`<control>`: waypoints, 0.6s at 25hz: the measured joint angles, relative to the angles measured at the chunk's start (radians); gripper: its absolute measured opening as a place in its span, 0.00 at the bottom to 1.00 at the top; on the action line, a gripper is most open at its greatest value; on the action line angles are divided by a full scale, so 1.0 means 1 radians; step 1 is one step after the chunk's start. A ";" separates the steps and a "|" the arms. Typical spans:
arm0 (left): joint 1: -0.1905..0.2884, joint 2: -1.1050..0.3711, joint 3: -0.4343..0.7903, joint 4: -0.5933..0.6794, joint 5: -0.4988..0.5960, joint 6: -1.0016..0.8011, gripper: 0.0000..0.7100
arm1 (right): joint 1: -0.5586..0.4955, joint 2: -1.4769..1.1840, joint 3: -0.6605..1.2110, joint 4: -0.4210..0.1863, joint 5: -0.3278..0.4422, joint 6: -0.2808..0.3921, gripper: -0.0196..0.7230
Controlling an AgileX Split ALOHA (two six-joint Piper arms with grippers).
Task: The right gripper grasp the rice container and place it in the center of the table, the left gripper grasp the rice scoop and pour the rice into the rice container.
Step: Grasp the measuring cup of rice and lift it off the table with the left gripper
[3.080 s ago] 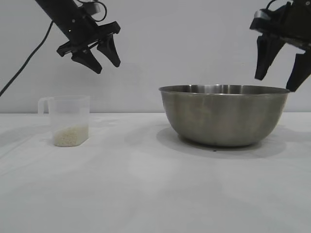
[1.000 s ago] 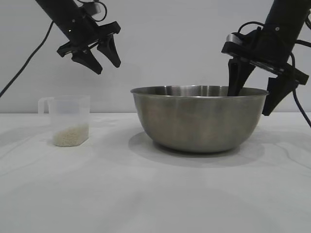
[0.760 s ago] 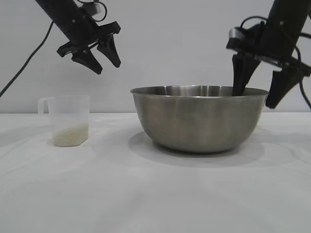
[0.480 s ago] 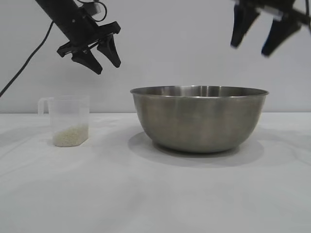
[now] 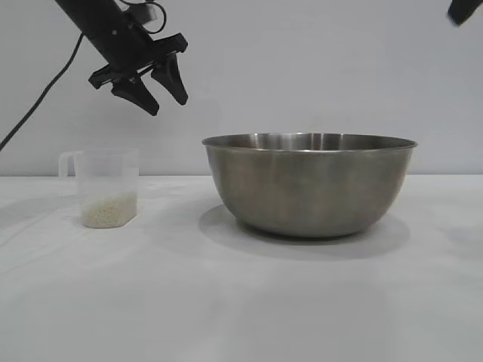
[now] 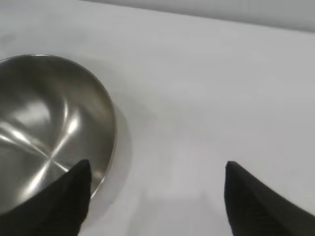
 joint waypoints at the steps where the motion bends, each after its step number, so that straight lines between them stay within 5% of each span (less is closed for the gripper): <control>1: 0.000 0.000 0.000 0.000 0.000 0.000 0.53 | 0.000 -0.037 0.000 -0.029 0.054 0.047 0.72; 5: 0.000 -0.004 0.000 0.000 0.000 0.000 0.53 | 0.000 -0.166 0.000 -0.189 0.209 0.253 0.72; 8: 0.000 -0.013 -0.003 0.000 0.000 0.000 0.53 | 0.000 -0.254 0.000 -0.284 0.291 0.346 0.78; 15: 0.000 -0.020 -0.018 0.000 0.000 0.000 0.53 | 0.000 -0.496 0.098 -0.331 0.376 0.442 0.87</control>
